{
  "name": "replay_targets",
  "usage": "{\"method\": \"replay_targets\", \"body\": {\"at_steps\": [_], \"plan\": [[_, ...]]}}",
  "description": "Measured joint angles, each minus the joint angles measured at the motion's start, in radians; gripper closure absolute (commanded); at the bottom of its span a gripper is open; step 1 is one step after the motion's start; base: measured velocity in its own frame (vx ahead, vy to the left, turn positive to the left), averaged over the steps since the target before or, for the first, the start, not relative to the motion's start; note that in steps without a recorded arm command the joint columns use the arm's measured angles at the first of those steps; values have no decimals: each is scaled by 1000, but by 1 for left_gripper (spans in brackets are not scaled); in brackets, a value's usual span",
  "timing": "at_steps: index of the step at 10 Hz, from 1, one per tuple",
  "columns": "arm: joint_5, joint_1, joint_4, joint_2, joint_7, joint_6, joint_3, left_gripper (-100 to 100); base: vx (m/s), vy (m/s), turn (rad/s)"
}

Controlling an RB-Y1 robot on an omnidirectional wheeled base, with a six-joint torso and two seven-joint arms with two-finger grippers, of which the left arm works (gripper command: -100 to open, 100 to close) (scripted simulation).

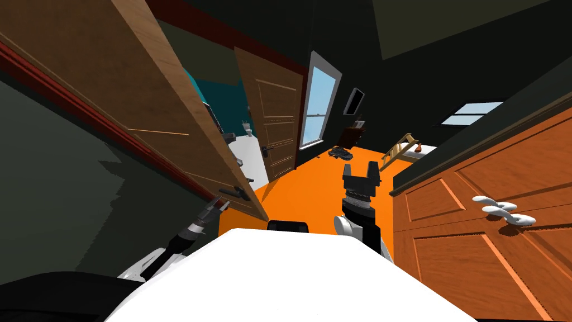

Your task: Pull the door open

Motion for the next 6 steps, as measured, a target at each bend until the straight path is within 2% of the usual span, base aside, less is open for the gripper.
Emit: {"method": "replay_targets", "body": {"at_steps": [1,2,6], "plan": [[3,-4,-6,-2,0,15,4,-100,112,-27,-19],[4,-5,-8,-3,0,18,5,100,-12,3,18],[3,-7,-7,-3,0,17,4,100,-25,7,-5]]}}
